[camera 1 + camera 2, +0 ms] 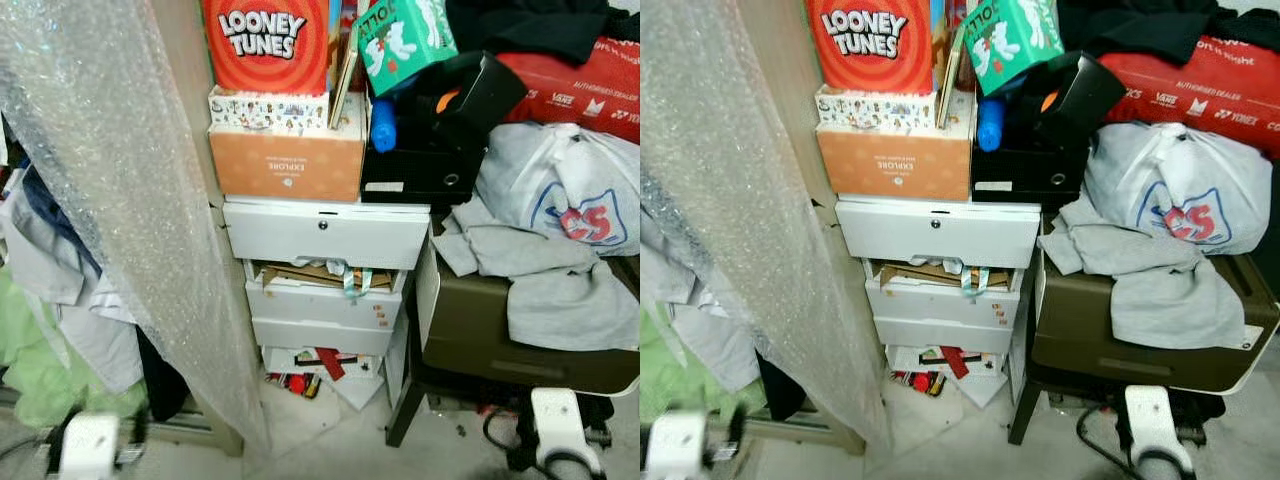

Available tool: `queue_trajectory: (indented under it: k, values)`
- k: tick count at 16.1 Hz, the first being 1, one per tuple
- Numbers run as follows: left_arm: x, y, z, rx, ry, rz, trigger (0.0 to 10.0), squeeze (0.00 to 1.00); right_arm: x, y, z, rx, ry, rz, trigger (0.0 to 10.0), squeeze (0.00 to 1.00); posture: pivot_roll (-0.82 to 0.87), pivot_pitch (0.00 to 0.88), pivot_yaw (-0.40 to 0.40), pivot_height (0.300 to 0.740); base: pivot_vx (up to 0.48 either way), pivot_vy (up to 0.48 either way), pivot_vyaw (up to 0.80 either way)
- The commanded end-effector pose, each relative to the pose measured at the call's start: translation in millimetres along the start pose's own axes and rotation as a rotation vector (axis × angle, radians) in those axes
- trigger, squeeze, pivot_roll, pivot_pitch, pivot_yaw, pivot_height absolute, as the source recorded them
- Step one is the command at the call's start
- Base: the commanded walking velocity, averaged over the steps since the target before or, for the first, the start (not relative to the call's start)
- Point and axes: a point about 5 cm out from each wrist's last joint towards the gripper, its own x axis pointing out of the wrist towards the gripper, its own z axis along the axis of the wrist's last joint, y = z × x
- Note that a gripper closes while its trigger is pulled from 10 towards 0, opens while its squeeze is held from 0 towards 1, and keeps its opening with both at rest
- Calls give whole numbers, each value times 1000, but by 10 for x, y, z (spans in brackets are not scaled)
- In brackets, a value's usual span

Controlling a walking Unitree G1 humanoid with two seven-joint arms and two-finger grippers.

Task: Clean up the room

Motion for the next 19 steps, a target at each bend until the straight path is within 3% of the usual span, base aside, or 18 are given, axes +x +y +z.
queue_trajectory:
  k: [1, 5, 8, 9, 11, 13, 15, 18, 19]
  values:
    - [-8, 127, -180, -1, 99, 59, 10000, 0, -14, 35, -118, -7, 64, 20, 10000, 0, -16, 0, -2, 740, 0, 0, 0]
    - [53, 128, -465, 88, 273, 77, 10000, 0, -34, 139, -316, 59, 249, 102, 10000, 0, -17, 0, -9, 740, 0, 0, 0]
    - [142, 85, -589, 113, 424, 110, 10000, 0, -108, 307, -433, 145, 382, 250, 10000, 0, -15, 0, -27, 740, 0, 0, 0]
    - [170, 65, -603, 87, 457, 116, 10000, 0, -120, 336, -452, 160, 414, 278, 10000, 0, -17, 0, -32, 740, 0, 0, 0]
    - [213, -10, -624, 64, 526, 109, 10000, 0, -96, 385, -403, 74, 408, 362, 10000, 0, -31, 0, -40, 740, 0, 0, 0]
    - [177, -158, -707, 39, 645, 41, 10000, 0, -60, 430, -336, 109, 415, 358, 10000, 0, -32, 0, -36, 740, 0, 0, 0]
    - [81, -286, -807, 103, 747, -51, 10000, 0, -45, 504, -273, 59, 404, 333, 10000, 0, -25, 0, -39, 740, 0, 0, 0]
    - [165, -392, -728, 62, 725, -67, 10000, 0, -191, 760, -322, -10, 428, 413, 10000, 0, -14, 0, -45, 740, 0, 0, 0]
    - [181, -407, -711, 54, 721, -69, 10000, 0, -199, 756, -337, -15, 434, 408, 10000, 0, -15, 0, -43, 740, 0, 0, 0]
